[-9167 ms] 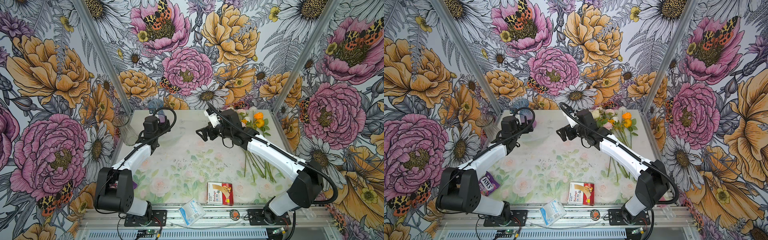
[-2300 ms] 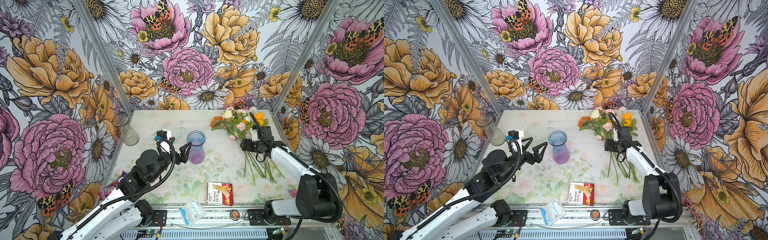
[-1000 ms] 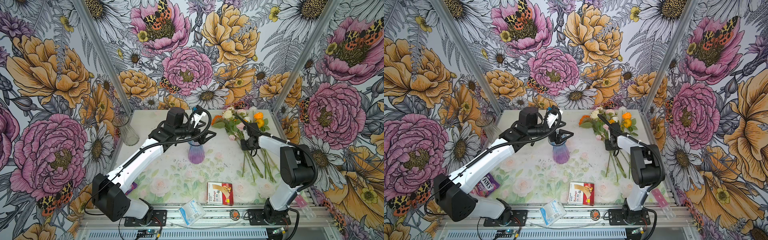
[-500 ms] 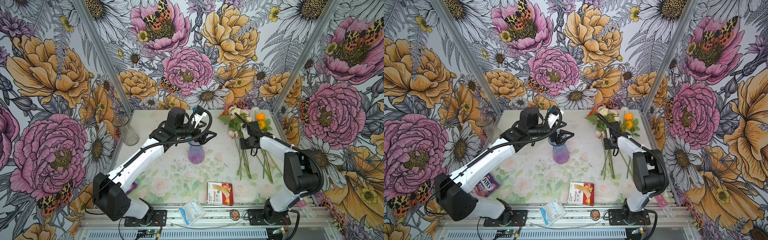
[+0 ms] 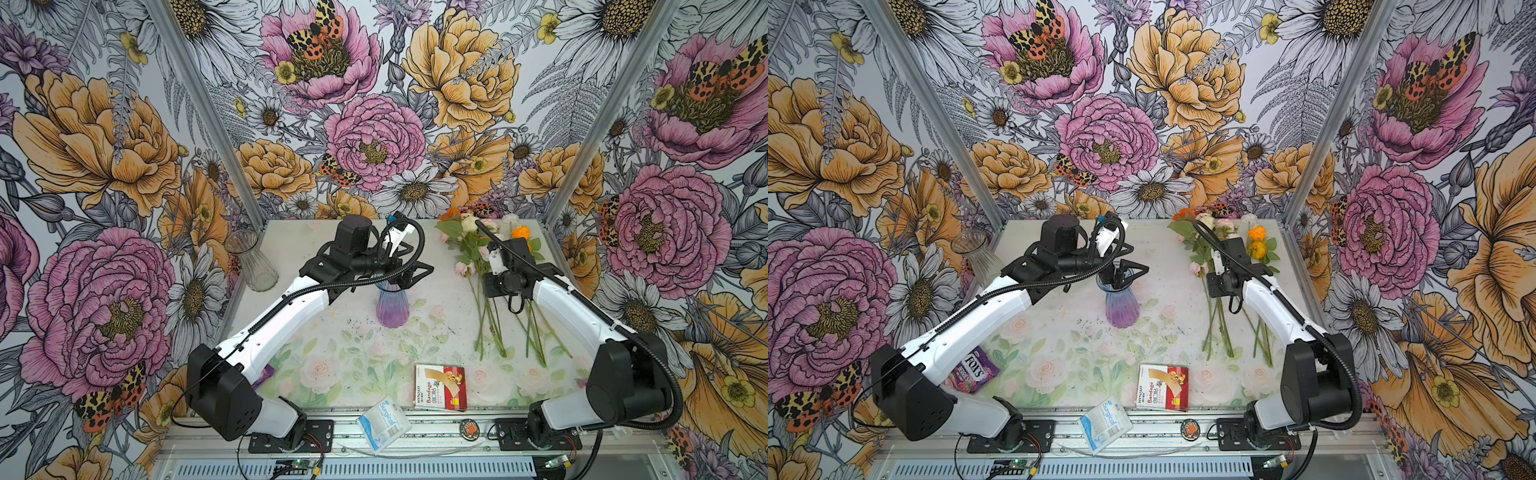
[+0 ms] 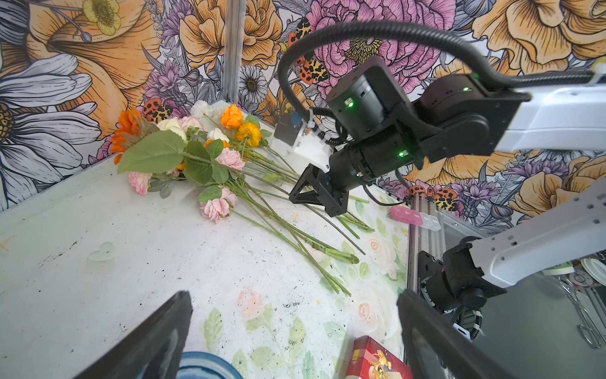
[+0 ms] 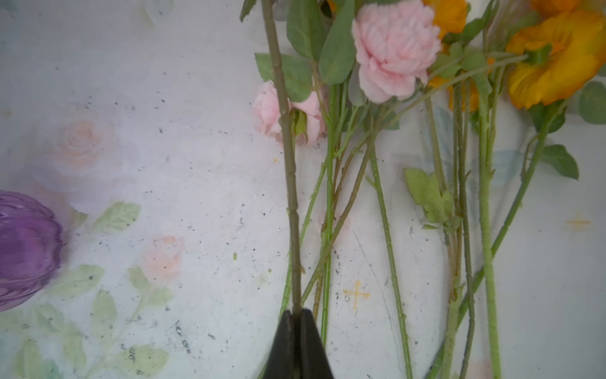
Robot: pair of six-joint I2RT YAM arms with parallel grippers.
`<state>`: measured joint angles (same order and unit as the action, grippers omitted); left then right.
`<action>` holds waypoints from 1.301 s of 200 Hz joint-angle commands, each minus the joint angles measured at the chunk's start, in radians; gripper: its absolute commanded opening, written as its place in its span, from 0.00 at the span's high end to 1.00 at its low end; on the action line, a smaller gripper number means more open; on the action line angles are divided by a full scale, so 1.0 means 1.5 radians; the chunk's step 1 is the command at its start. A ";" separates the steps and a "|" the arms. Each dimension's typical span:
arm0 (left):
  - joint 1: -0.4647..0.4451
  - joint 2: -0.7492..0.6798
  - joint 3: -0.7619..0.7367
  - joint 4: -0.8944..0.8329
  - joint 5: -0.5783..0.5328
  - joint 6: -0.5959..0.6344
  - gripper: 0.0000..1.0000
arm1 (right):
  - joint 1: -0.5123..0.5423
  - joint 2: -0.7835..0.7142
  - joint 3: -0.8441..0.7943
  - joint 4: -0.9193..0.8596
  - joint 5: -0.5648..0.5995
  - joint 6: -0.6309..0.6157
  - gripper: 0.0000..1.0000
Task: Arrange the flowers into the vase
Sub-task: 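Lift the orange gerbera upright with the right gripper, then move the gerbera over the blue-purple vase and lower its stem inside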
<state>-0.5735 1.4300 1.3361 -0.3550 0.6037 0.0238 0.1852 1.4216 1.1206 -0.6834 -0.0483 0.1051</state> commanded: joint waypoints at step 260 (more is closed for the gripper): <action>0.353 -0.160 -0.053 -0.183 0.316 0.297 0.01 | 0.385 0.065 0.109 0.680 -0.033 0.110 1.00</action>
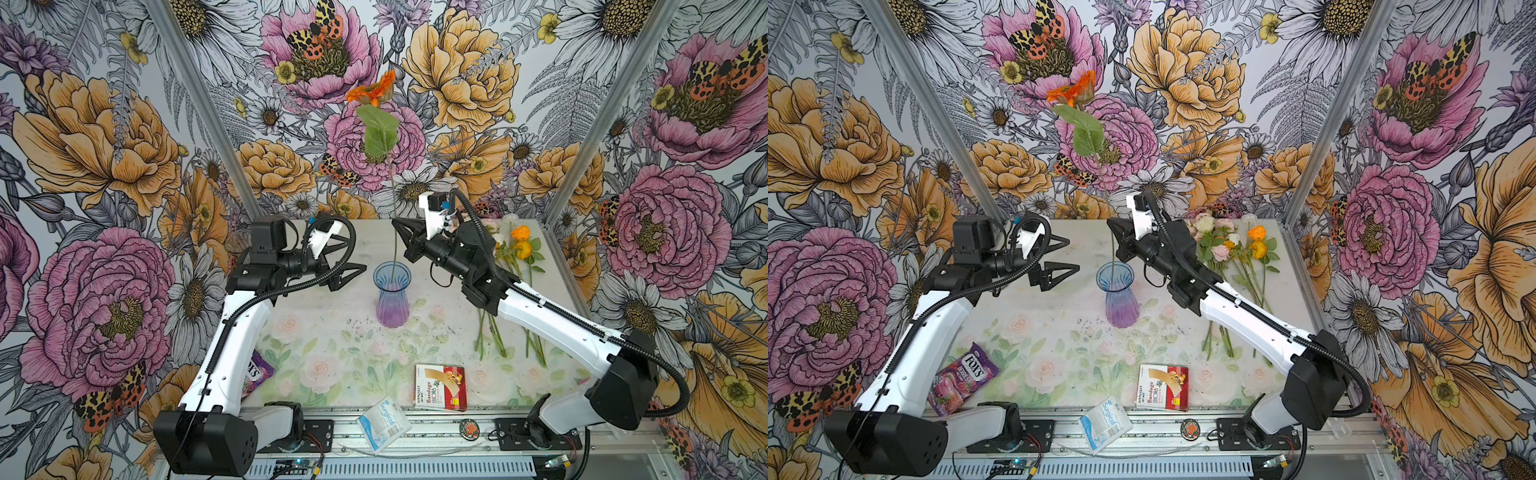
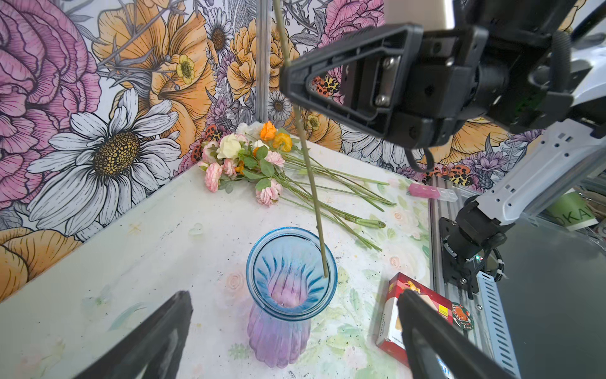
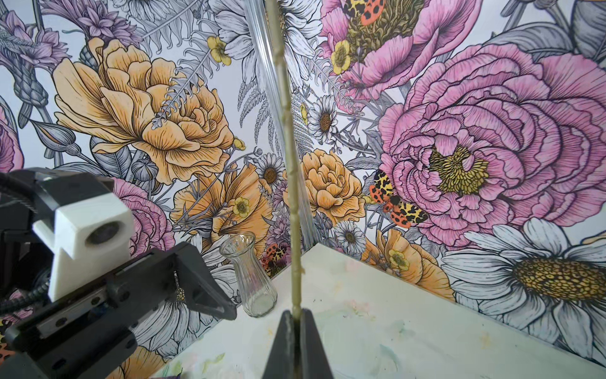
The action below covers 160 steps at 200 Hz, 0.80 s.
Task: Arrange the flowers into the vase
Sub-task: 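Move the gerbera over the blue-purple vase and lower its stem inside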
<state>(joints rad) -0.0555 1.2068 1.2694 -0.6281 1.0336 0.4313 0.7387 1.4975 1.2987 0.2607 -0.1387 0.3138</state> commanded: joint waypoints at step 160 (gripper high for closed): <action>-0.008 0.001 -0.004 -0.001 0.023 0.017 0.01 | 0.033 0.077 -0.059 0.087 0.088 -0.123 1.00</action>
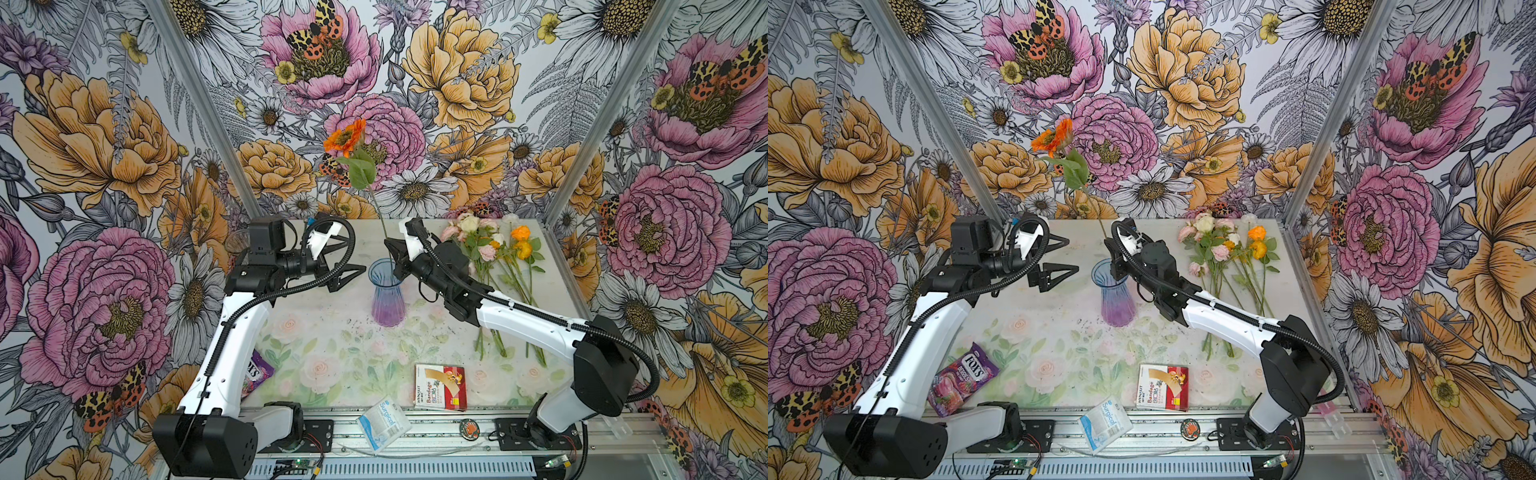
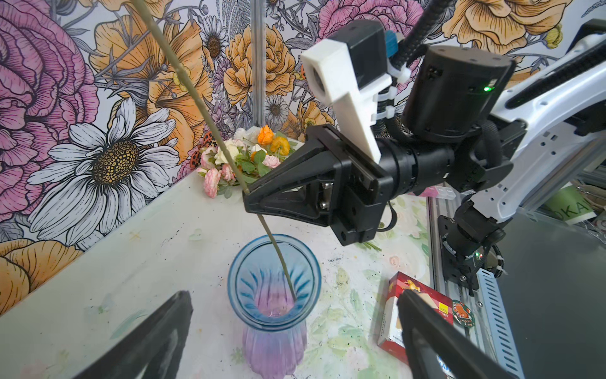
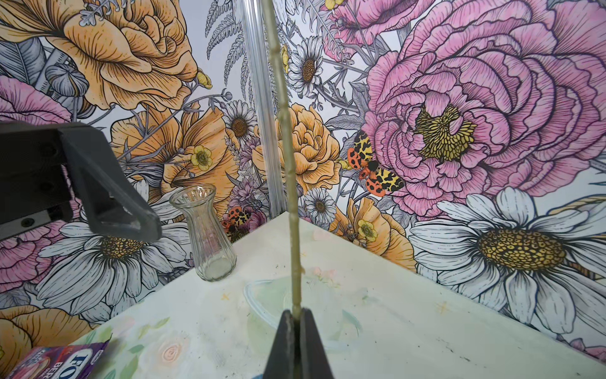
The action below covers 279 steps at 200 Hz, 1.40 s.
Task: Arrange the flowers into the vase
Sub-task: 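Move the gerbera over the blue-purple vase and lower its stem inside, then open the right gripper and withdraw it toward the flower pile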
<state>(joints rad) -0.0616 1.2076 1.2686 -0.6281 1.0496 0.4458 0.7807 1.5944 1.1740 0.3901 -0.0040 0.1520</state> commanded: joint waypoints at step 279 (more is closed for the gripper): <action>-0.071 -0.004 -0.003 -0.001 0.005 -0.004 0.01 | -0.014 -0.140 -0.091 -0.228 0.245 0.074 0.35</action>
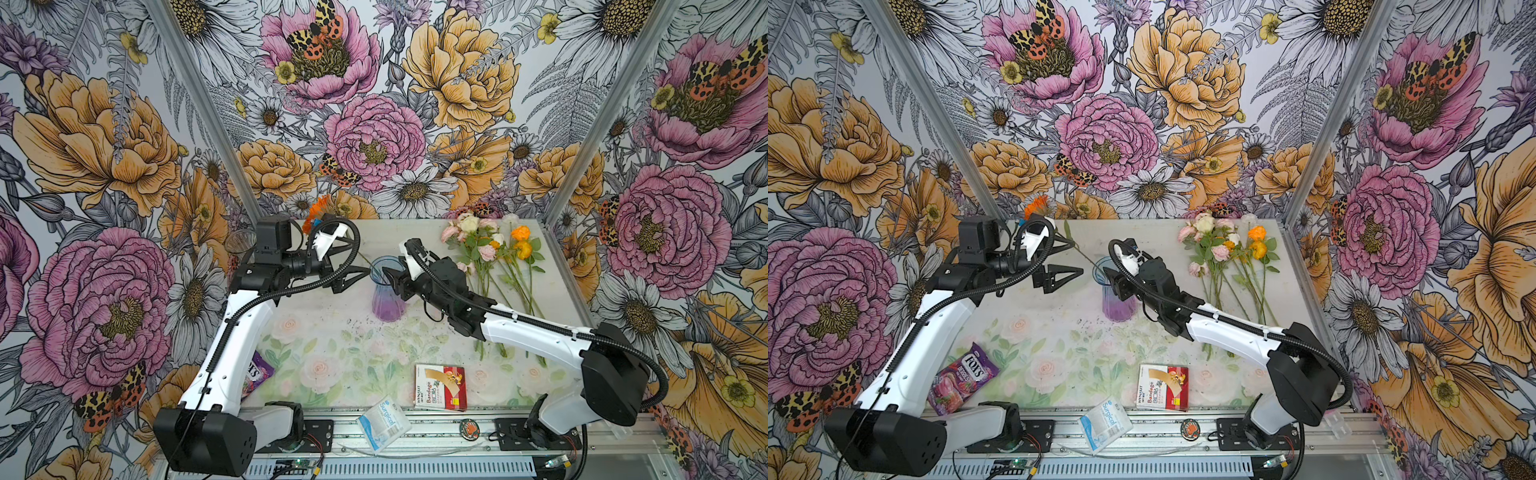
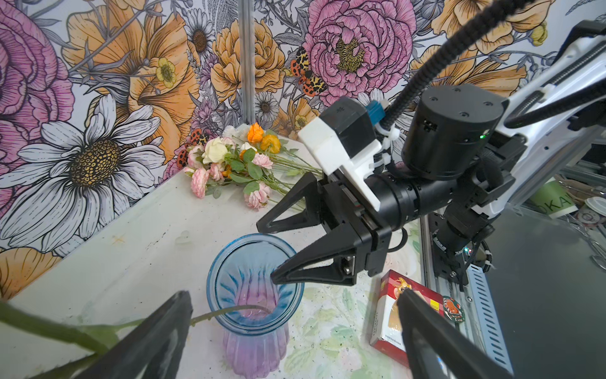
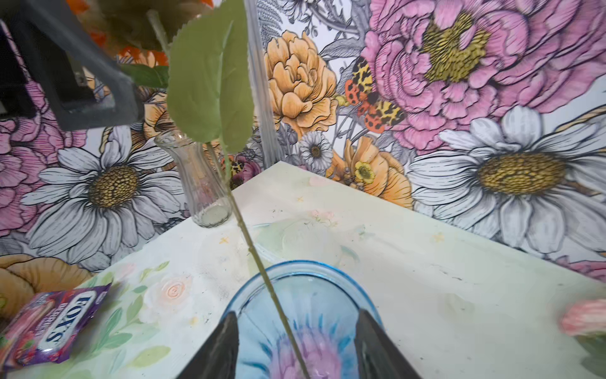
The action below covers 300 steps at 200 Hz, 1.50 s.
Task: Arrange the flowers into the vase
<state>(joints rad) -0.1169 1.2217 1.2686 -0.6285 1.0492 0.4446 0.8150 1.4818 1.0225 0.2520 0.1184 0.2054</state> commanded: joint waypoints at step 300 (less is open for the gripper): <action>-0.585 0.124 -0.025 0.086 -0.605 0.025 0.01 | -0.509 0.219 0.041 -0.326 -0.109 0.169 0.72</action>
<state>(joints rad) -0.9859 1.4288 1.2469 -0.5255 0.1669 0.4576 0.0589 1.7790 1.0462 -0.2600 -0.0238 0.4362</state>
